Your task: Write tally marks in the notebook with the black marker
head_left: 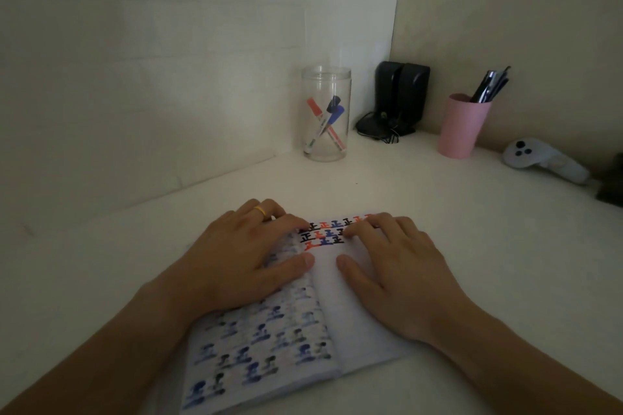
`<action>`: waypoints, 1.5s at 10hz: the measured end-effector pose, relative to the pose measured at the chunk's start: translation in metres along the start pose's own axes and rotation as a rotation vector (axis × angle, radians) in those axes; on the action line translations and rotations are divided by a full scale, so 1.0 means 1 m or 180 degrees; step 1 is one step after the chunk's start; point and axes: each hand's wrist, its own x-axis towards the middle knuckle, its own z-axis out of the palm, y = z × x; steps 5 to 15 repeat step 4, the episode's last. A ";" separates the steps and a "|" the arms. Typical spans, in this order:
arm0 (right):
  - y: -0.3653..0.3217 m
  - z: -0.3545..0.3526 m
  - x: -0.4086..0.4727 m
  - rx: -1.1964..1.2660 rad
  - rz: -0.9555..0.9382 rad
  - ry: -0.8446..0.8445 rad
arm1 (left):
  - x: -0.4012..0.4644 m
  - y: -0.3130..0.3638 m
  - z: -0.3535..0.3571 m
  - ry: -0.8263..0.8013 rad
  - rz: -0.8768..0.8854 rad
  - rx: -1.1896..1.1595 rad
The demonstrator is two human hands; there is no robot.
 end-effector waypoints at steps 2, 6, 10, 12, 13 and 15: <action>-0.005 -0.013 0.002 0.0262 0.0115 0.0034 | 0.000 0.000 -0.001 -0.0015 -0.0005 0.0033; -0.031 -0.070 -0.013 0.1930 -0.0063 0.1423 | -0.002 0.001 -0.005 0.0006 0.0039 0.0038; -0.031 -0.070 -0.013 0.1930 -0.0063 0.1423 | -0.002 0.001 -0.005 0.0006 0.0039 0.0038; -0.031 -0.070 -0.013 0.1930 -0.0063 0.1423 | -0.002 0.001 -0.005 0.0006 0.0039 0.0038; -0.031 -0.070 -0.013 0.1930 -0.0063 0.1423 | -0.002 0.001 -0.005 0.0006 0.0039 0.0038; -0.031 -0.070 -0.013 0.1930 -0.0063 0.1423 | -0.002 0.001 -0.005 0.0006 0.0039 0.0038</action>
